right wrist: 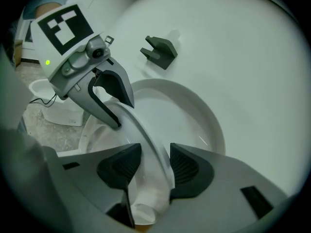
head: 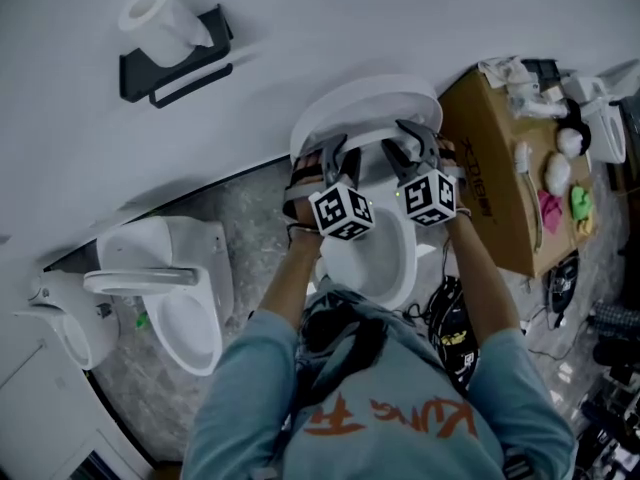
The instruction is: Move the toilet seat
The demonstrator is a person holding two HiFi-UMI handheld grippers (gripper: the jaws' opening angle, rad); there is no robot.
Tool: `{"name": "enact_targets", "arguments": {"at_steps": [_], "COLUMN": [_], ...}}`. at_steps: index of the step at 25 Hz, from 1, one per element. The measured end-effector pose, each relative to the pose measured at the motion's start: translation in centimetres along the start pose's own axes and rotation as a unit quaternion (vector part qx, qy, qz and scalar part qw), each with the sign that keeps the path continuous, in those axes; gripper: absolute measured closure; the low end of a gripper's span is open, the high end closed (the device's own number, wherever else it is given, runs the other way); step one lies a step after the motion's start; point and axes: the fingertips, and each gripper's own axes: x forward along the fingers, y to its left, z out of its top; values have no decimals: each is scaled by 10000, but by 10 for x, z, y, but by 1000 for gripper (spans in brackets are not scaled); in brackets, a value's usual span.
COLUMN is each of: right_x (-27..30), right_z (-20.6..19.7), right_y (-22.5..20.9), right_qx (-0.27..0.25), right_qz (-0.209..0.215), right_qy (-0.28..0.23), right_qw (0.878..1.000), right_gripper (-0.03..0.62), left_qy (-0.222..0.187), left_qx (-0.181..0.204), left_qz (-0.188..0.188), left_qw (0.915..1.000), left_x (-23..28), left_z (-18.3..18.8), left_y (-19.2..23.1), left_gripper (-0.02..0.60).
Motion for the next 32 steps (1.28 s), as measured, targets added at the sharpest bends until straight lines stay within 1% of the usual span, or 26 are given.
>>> {"name": "enact_targets", "arguments": {"at_steps": [3, 9, 13, 16, 19, 20, 21, 23, 25, 27, 29, 32], "right_x": [2, 4, 3, 2, 0, -2, -6, -16, -28, -41, -54, -76], "right_z": [1, 1, -1, -5, -6, -5, -2, 7, 17, 24, 28, 31], "right_y": [-2, -4, -2, 2, 1, 1, 0, -4, -8, -10, -9, -6], "right_qx": [-17, 37, 24, 53, 281, 402, 532, 749, 843, 983, 1356, 2088], "right_qz": [6, 10, 70, 258, 328, 332, 328, 242, 90, -52, -136, -173], "right_qy": [-116, -106, 74, 350, 591, 629, 630, 517, 377, 256, 65, -347], "right_qw": [9999, 9999, 9999, 9990, 9973, 9967, 9961, 9956, 9957, 9948, 9907, 9772], "right_gripper": [424, 422, 422, 427, 421, 403, 375, 372, 385, 402, 439, 486], "left_qy": [-15, -23, 31, -11, -97, -87, -64, -32, -95, -239, -409, -632], "left_qx": [-37, -75, -82, -23, 40, 75, 132, 183, 40, -182, -447, -862], "left_qz": [16, 39, -13, -73, -52, -37, -15, 36, 102, 260, 466, 726], "left_qw": [10000, 10000, 10000, 10000, 9999, 9999, 9999, 9998, 9999, 9992, 9971, 9916], "left_x": [2, 4, 3, 1, -1, -3, -5, -10, -20, -35, -51, -77], "left_z": [-1, 0, -1, -1, -1, -1, -1, 1, 5, 14, 23, 37], "left_y": [3, 5, 1, -2, -3, -4, -4, -3, 2, 8, 13, 12], "left_gripper": [434, 433, 434, 434, 436, 436, 436, 431, 416, 416, 416, 419]}}
